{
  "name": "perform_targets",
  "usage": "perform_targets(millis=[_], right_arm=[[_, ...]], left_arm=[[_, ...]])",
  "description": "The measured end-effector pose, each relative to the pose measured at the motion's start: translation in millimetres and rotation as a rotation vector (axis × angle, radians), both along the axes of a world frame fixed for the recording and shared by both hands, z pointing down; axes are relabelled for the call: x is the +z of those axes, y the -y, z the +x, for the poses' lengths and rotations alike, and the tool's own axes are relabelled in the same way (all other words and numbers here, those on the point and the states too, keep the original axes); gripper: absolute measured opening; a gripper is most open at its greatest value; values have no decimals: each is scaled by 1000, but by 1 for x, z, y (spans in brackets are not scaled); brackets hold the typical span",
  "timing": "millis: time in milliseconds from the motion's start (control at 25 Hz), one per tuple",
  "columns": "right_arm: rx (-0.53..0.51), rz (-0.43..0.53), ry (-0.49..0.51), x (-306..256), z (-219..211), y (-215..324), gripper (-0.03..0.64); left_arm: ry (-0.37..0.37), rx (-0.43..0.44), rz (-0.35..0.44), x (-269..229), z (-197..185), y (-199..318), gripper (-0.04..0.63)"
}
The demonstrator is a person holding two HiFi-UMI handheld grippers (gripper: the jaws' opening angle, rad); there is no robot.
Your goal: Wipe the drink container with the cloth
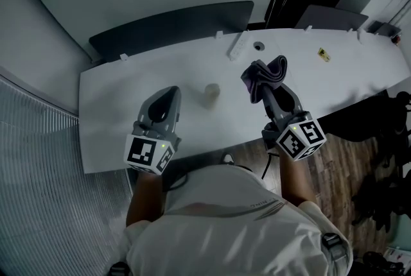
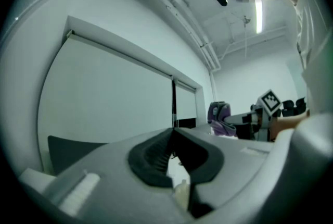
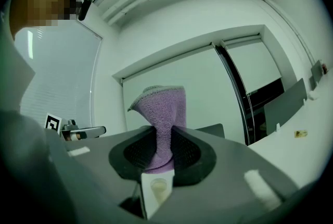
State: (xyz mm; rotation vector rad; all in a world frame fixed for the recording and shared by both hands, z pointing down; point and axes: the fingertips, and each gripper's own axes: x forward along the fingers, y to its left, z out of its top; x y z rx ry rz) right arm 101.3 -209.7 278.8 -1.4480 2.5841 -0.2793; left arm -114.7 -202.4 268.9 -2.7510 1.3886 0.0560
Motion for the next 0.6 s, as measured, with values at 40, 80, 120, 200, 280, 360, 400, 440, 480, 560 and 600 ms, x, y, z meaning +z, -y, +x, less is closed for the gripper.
perform_targets(millis=[40,80,120,200,280,360,400,440,480,560,600], right_arm=[[1,2,-2,0,0,0,83],[2,4,-3,-1,0,0,83],[4,5,-3,-1,0,0,83],[7,4,-5,0,1,1,83],[11,-5,-10,0,1,1,83],[11,-8,-11,0,1,1,83],[10,-7,-11,0,1,1,83],[11,-8,-10,0,1,1,83],[11,-10,-12,0,1,1,83],[10,-11,-16,1,0,1,83],[10,-12,-18,2,0,1,83]], left_arm=[[3,3,1,0,1,0,5],[6,6,1,-1,2,0,5],[7,9,2,-1,3,0,5],[10,16,6,-2,5,1,5],[13,24,9,-2,7,1,5],[16,31,9,-3,9,1,5],[18,35,9,-3,10,1,5],[20,40,11,-3,11,1,5],[21,45,14,-3,13,0,5],[26,58,19,-3,14,-1,5],[28,65,21,-2,15,-2,5]])
